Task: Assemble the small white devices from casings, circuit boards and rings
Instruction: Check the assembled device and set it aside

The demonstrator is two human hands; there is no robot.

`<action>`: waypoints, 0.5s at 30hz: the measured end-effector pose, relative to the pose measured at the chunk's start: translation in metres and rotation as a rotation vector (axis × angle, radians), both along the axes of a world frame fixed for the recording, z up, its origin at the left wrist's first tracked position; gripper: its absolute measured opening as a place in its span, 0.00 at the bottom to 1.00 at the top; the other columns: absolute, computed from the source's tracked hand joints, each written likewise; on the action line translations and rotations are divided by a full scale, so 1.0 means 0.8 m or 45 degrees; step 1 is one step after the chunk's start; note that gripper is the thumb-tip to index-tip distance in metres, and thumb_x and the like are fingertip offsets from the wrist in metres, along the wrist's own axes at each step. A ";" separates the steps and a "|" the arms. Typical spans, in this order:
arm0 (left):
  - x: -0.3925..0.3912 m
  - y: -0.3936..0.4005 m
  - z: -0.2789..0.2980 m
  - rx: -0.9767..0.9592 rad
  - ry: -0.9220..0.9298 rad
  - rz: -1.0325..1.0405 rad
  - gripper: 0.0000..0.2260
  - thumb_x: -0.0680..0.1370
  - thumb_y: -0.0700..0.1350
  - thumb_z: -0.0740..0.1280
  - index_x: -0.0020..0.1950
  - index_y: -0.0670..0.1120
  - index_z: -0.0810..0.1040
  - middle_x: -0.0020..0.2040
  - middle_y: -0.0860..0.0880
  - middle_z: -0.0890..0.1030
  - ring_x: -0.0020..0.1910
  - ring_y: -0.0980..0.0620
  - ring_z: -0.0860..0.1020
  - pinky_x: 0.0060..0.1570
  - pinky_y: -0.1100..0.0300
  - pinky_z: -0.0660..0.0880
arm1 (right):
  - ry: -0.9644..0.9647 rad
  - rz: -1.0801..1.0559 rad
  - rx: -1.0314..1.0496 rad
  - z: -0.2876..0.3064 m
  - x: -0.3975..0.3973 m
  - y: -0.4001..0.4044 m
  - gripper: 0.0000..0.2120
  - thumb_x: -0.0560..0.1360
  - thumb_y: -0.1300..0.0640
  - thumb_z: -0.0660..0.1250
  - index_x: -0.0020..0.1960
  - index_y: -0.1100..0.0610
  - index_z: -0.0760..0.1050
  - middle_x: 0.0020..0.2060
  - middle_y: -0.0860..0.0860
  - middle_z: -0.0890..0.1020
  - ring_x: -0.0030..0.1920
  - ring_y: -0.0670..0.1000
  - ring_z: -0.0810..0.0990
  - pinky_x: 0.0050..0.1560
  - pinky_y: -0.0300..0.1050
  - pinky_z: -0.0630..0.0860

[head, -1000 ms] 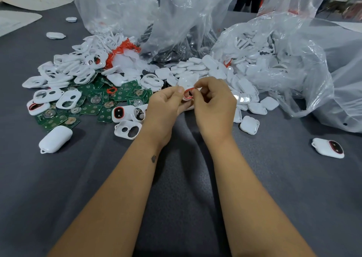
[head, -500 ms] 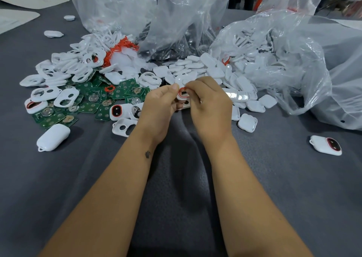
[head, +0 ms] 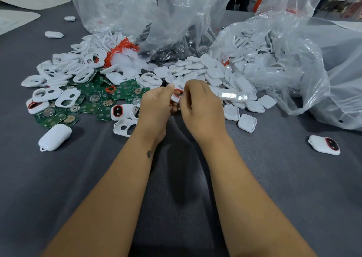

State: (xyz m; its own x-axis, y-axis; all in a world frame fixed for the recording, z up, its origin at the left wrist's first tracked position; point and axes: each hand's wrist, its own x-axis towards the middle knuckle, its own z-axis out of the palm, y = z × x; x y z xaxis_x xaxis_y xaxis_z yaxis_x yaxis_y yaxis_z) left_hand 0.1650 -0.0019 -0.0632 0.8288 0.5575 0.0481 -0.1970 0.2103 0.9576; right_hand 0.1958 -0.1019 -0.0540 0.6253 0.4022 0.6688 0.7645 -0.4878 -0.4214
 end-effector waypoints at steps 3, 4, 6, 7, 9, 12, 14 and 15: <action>-0.001 -0.001 0.000 0.004 -0.006 -0.023 0.16 0.82 0.40 0.60 0.36 0.41 0.77 0.32 0.45 0.76 0.32 0.51 0.72 0.37 0.59 0.70 | 0.186 0.036 0.100 -0.002 0.004 -0.003 0.03 0.77 0.62 0.64 0.48 0.62 0.76 0.43 0.56 0.78 0.42 0.54 0.75 0.43 0.48 0.70; -0.001 -0.002 0.000 0.010 -0.005 -0.036 0.16 0.83 0.40 0.59 0.37 0.40 0.77 0.33 0.44 0.77 0.33 0.50 0.72 0.37 0.59 0.71 | 0.242 0.032 0.145 -0.003 0.005 -0.004 0.02 0.76 0.62 0.66 0.47 0.61 0.76 0.43 0.54 0.78 0.42 0.51 0.75 0.44 0.46 0.71; 0.001 -0.003 0.000 0.021 0.001 -0.066 0.15 0.84 0.40 0.57 0.42 0.38 0.78 0.40 0.37 0.79 0.39 0.43 0.77 0.44 0.53 0.76 | 0.410 0.030 0.322 -0.002 0.006 -0.003 0.02 0.74 0.61 0.69 0.45 0.56 0.76 0.42 0.50 0.79 0.40 0.45 0.75 0.43 0.40 0.73; 0.001 -0.003 0.001 0.030 0.004 -0.081 0.15 0.84 0.41 0.56 0.45 0.36 0.78 0.45 0.33 0.80 0.43 0.40 0.78 0.48 0.50 0.78 | 0.551 0.045 0.452 -0.001 0.007 -0.002 0.05 0.73 0.61 0.71 0.44 0.54 0.75 0.41 0.49 0.79 0.39 0.43 0.76 0.42 0.38 0.75; 0.000 -0.004 0.001 0.055 -0.007 -0.090 0.14 0.84 0.41 0.56 0.46 0.39 0.78 0.47 0.35 0.82 0.45 0.43 0.81 0.47 0.55 0.80 | 0.876 0.119 0.704 0.002 0.008 0.000 0.10 0.72 0.62 0.72 0.47 0.51 0.74 0.41 0.47 0.79 0.35 0.39 0.77 0.37 0.34 0.75; -0.001 -0.003 0.001 0.068 -0.034 -0.080 0.10 0.84 0.41 0.58 0.47 0.43 0.77 0.42 0.46 0.82 0.40 0.54 0.81 0.42 0.62 0.78 | 1.179 0.256 0.899 0.003 0.015 -0.001 0.11 0.74 0.65 0.71 0.55 0.58 0.76 0.43 0.52 0.82 0.41 0.44 0.82 0.42 0.35 0.77; -0.001 -0.002 0.000 0.052 -0.047 -0.082 0.08 0.83 0.40 0.59 0.49 0.43 0.78 0.43 0.46 0.82 0.41 0.55 0.82 0.43 0.63 0.79 | 1.276 0.338 0.983 0.004 0.018 -0.002 0.09 0.74 0.67 0.69 0.55 0.63 0.77 0.43 0.55 0.84 0.45 0.51 0.84 0.47 0.42 0.80; -0.001 -0.001 0.000 0.042 -0.058 -0.079 0.08 0.83 0.40 0.60 0.50 0.42 0.78 0.43 0.46 0.83 0.41 0.55 0.82 0.43 0.63 0.79 | 1.312 0.369 1.017 0.003 0.019 -0.003 0.08 0.75 0.68 0.69 0.53 0.64 0.77 0.42 0.55 0.84 0.44 0.52 0.84 0.49 0.44 0.80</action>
State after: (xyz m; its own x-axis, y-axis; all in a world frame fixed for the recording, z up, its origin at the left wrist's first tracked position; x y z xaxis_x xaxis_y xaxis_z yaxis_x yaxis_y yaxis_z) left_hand 0.1642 -0.0030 -0.0635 0.8584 0.5024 0.1041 -0.2280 0.1917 0.9546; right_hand 0.2111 -0.1044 -0.0513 0.9431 0.3272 0.0587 -0.0397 0.2862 -0.9573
